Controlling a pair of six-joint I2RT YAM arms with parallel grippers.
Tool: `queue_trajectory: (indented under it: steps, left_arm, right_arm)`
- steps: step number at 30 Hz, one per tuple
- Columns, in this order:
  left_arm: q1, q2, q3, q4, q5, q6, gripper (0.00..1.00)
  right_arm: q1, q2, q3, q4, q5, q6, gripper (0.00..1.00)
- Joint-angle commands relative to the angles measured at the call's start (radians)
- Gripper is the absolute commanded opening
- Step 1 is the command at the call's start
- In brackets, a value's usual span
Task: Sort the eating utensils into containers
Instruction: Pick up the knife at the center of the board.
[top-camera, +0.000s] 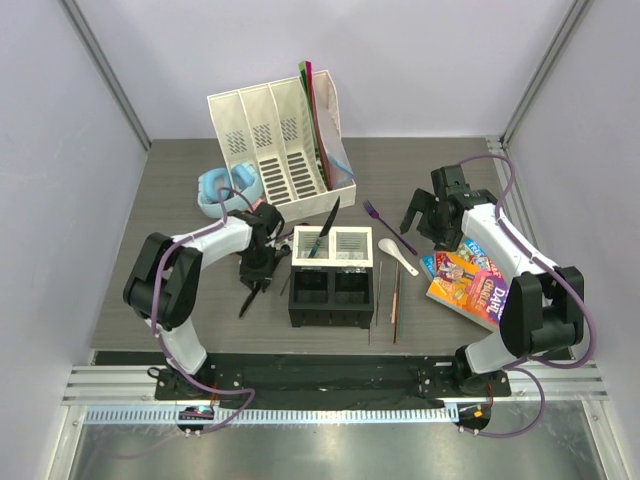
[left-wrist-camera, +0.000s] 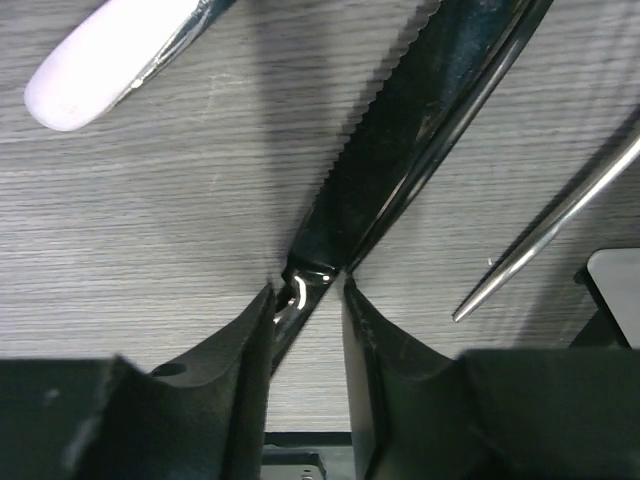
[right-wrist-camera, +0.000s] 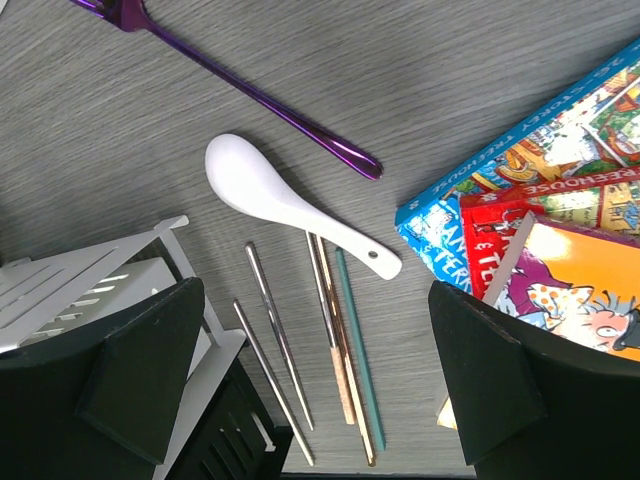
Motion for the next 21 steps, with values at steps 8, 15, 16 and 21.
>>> queue_trajectory:
  steps: [8,15,16,21]
  left_arm:
    - [-0.009,0.082,-0.047,0.077,0.093,-0.025,0.22]
    - [-0.011,0.100,-0.057,0.071,0.108,-0.025,0.03]
    - [-0.009,0.098,-0.057,0.069,0.108,-0.025,0.02]
    - [-0.011,0.060,-0.070,0.061,0.116,-0.020,0.00]
  right_arm:
    - [-0.003,0.005,0.025,0.030,-0.037,0.014,1.00]
    - [-0.003,0.002,0.020,0.028,-0.041,0.014,1.00]
    - [-0.003,0.003,0.025,0.030,-0.041,0.012,1.00]
    - [-0.004,0.008,0.033,0.028,-0.047,0.012,1.00]
